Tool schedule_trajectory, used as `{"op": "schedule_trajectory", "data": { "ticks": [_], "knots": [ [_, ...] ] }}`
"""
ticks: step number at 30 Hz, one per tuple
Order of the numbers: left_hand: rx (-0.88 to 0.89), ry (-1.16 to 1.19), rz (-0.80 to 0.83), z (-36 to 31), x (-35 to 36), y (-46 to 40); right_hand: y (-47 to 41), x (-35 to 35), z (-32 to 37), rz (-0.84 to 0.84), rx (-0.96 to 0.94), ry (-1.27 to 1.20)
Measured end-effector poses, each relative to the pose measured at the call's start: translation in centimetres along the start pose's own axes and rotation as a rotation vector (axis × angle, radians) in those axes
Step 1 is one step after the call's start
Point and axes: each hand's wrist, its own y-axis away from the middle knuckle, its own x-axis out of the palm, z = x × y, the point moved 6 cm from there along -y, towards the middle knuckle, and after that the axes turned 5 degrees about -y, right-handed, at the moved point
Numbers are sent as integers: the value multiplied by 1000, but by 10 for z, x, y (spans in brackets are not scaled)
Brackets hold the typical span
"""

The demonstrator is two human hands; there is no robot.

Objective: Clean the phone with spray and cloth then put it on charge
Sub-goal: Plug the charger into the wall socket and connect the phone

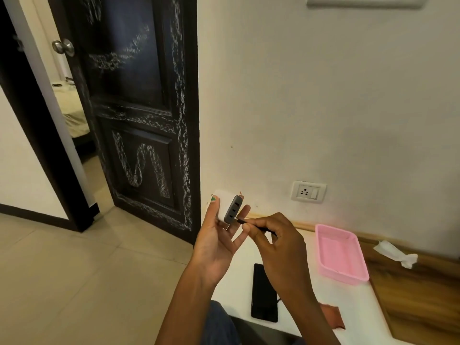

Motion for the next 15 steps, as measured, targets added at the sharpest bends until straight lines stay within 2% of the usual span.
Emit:
{"op": "schedule_trajectory", "data": {
  "ticks": [6,15],
  "knots": [
    [0,-63,48,1,5,0,1,1,4,-7,-33,52],
    [0,-127,4,6,-5,-3,3,1,10,-87,-125,259]
  ]
}}
